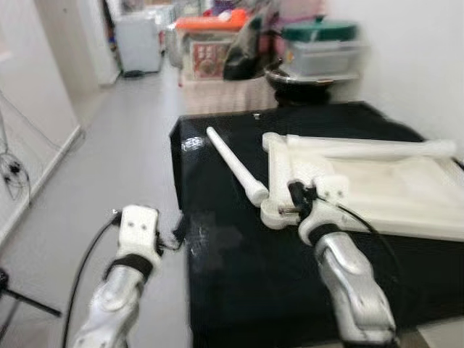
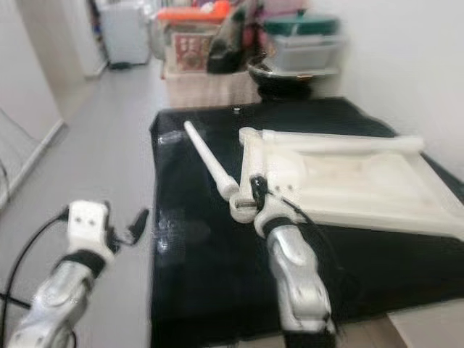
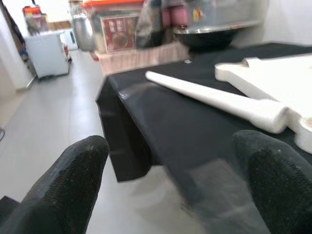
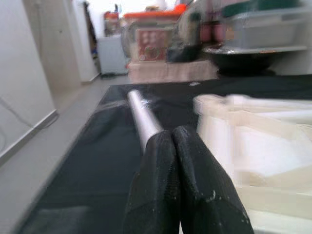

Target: Building children table

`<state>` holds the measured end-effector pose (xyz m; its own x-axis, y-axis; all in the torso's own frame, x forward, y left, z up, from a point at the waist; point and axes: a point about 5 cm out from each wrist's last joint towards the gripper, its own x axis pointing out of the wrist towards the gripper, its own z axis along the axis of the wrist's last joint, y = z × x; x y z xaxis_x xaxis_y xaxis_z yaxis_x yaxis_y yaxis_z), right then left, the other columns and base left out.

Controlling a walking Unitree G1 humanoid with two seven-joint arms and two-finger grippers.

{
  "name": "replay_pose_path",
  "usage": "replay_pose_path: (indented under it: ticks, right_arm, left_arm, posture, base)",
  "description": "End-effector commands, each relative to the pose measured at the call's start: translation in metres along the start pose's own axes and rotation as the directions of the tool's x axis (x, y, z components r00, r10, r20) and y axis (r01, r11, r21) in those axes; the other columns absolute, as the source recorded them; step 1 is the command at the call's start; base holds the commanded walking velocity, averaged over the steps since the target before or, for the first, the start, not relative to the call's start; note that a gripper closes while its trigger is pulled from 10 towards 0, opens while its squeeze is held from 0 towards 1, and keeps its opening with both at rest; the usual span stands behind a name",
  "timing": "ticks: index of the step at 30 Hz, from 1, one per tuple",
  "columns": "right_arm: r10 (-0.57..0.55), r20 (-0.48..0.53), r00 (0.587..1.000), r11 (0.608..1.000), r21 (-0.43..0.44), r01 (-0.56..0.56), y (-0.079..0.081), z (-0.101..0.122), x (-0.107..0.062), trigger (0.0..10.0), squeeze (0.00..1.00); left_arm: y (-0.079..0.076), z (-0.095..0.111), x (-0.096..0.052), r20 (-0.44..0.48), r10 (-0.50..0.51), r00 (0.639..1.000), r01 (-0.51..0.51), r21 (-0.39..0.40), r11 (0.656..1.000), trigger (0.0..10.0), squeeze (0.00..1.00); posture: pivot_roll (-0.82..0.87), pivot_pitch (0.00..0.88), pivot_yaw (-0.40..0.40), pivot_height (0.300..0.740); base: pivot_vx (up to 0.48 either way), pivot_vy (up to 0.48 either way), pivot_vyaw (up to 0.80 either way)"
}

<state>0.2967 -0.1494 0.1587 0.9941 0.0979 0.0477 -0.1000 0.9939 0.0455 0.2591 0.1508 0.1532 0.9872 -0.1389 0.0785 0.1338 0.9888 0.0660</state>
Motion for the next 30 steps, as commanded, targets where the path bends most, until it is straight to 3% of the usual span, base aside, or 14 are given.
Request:
replay_pose_path:
  ticks: [1,11,15,24,28,30]
  right_arm:
    - [0.021,0.012,1.000,1.000,0.003,-0.021,0.008,0.002,0.004,10.0,0.00]
    - [0.022,0.029,0.999,1.000,0.018,-0.023,0.009,0.004,0.007,10.0,0.00]
    - [0.100,0.040,0.994,0.994,-0.040,-0.098,0.012,0.008,0.007,10.0,0.00]
    - [0.079,0.067,0.995,0.997,-0.028,-0.078,0.006,0.013,0.010,10.0,0.00]
    - [0.053,0.071,0.996,0.998,-0.030,-0.051,0.003,0.015,0.014,10.0,0.00]
    - [0.094,0.077,0.993,0.995,-0.044,-0.091,0.004,0.018,0.015,10.0,0.00]
  left_arm:
    - [0.004,-0.006,-0.001,-0.024,0.015,1.000,-0.015,0.010,1.000,10.0,0.00]
    - [-0.001,-0.006,-0.003,-0.027,-0.063,0.998,0.062,-0.034,0.997,10.0,0.00]
    - [-0.004,-0.004,-0.004,-0.014,-0.089,0.996,0.088,-0.051,0.995,10.0,0.00]
    - [-0.008,-0.001,-0.003,-0.003,-0.115,0.993,0.115,-0.056,0.992,10.0,0.00]
    - [-0.009,0.000,-0.003,0.000,-0.129,0.992,0.128,-0.061,0.990,10.0,0.00]
    - [-0.010,0.000,-0.003,0.002,-0.135,0.991,0.135,-0.061,0.989,10.0,0.00]
  posture:
    - [0.06,0.000,-0.013,0.740]
    - [0.06,0.002,-0.005,0.740]
    - [0.06,0.003,-0.008,0.740]
    - [0.06,0.009,-0.009,0.740]
    - [0.06,0.011,-0.011,0.740]
    - [0.06,0.012,-0.010,0.740]
  base:
    - [0.000,0.480,0.00]
    - [0.000,0.000,0.00]
    - [0.370,0.000,0.55]
    - [0.410,0.000,0.52]
    - [0.413,0.000,0.00]
    - [0.416,0.000,0.00]
